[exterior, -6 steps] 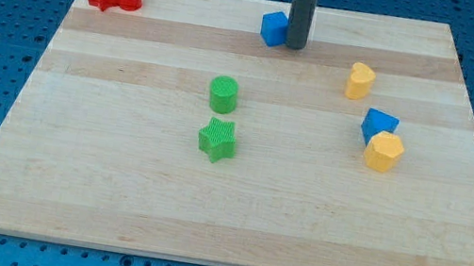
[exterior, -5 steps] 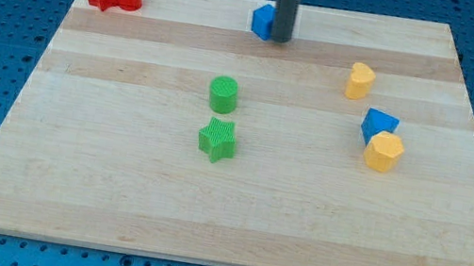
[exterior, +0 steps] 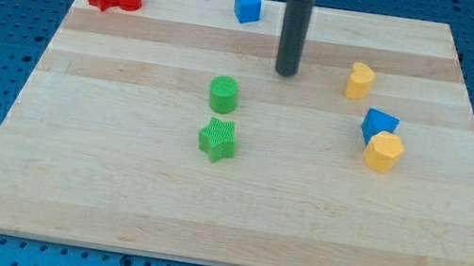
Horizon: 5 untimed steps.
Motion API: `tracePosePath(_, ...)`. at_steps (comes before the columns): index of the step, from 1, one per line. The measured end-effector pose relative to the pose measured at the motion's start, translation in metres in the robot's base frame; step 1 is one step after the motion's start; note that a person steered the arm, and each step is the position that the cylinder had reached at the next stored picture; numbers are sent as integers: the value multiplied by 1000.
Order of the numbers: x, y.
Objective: Move the blue triangle to the left of the blue cube
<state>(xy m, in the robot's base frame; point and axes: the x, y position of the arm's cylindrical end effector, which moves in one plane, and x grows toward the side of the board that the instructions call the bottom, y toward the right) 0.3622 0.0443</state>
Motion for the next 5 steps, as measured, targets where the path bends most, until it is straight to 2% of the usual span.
tracePosePath(1, 37, 16)
tracePosePath(2, 39, 60)
tracePosePath(4, 39, 194)
tracePosePath(5, 63, 201)
